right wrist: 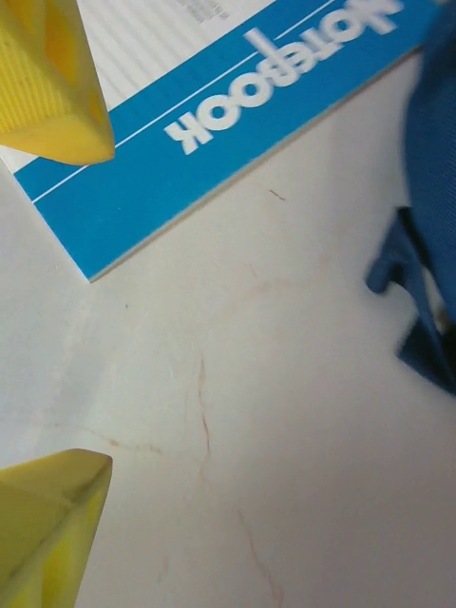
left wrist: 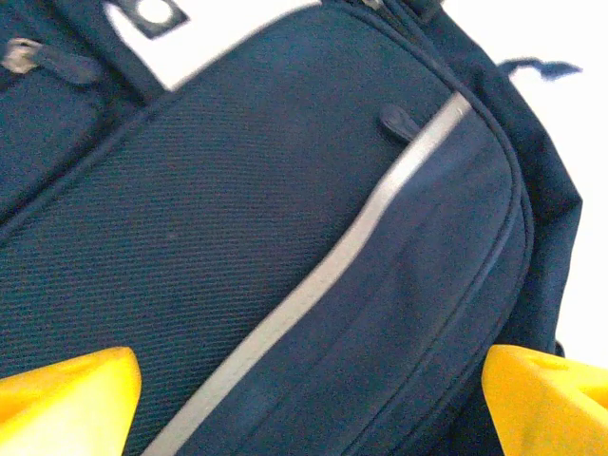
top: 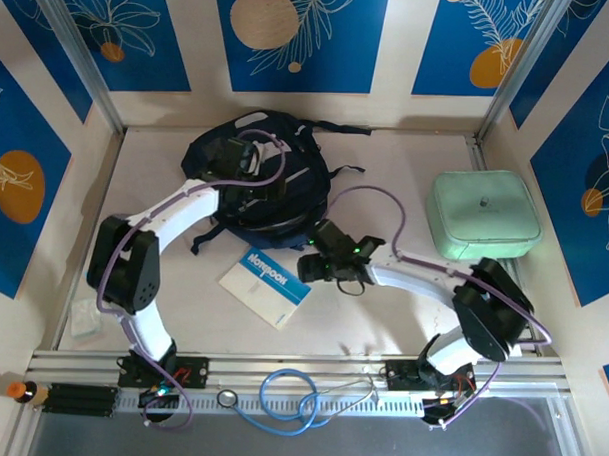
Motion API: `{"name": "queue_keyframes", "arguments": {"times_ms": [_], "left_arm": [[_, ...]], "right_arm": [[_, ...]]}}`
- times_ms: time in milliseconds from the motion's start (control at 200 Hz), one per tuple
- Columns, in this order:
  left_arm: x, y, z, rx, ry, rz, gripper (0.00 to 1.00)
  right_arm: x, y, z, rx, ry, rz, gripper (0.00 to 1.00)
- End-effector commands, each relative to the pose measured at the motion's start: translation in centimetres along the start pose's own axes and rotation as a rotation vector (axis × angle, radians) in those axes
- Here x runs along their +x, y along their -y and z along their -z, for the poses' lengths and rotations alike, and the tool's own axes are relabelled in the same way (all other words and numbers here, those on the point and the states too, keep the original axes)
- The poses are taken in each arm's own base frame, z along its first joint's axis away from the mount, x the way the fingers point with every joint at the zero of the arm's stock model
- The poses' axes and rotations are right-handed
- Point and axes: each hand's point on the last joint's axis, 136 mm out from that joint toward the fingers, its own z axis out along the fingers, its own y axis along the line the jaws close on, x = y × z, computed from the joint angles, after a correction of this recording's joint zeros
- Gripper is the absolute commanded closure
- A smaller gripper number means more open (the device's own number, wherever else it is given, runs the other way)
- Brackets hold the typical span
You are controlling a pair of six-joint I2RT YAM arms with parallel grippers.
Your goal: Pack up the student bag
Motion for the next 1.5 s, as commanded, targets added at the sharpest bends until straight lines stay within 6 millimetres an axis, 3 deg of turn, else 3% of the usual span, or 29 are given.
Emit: {"name": "queue_keyframes", "arguments": {"times_ms": [0,105,320,595,765,920,1130,1265,1405,1490], "left_arm": [[-2.7,-0.3,2.6,0.033,0.101,0.083,0.05],[-2.7,-1.4,2.9,0.005,0.104,0.105,0.03],[-2.5,-3.1,3.5,-0.028,0.1,0.135,0.0],[-2.4,-3.9,3.7,-0.038,0.096,0.146,0.0],[-2.3,-4.3,3.4,-0.048,0.095,0.161,0.0],[-2.3,-4.2,3.3,-0.041,0.099,0.169,0.0],[-2.3,-3.2,3.1,0.02,0.09,0.181,0.0],[-2.1,-1.8,2.6,0.098,0.064,0.19,0.0],[-1.8,-0.7,2.4,0.157,0.029,0.201,0.0],[-1.6,0.0,2.3,0.185,0.016,0.2,0.0]], "right_arm": [[0.4,-1.7,-0.9,0.084,-0.03,0.179,0.21],[-0.2,-3.6,-2.2,0.137,-0.056,0.249,0.21],[-1.4,-5.2,-4.7,0.196,-0.101,0.271,0.23],[-0.3,-4.3,-6.4,0.245,-0.164,0.286,0.23],[1.7,-1.7,-5.8,0.294,-0.198,0.255,0.23],[3.8,2.7,-4.4,0.382,-0.214,0.167,0.23],[5.5,9.8,-1.8,0.504,-0.216,-0.144,0.24],[5.8,13.2,-0.9,0.55,-0.245,-0.371,0.25],[5.5,15.0,-0.3,0.578,-0.252,-0.49,0.27],[4.6,15.2,0.2,0.56,-0.228,-0.512,0.27]]}}
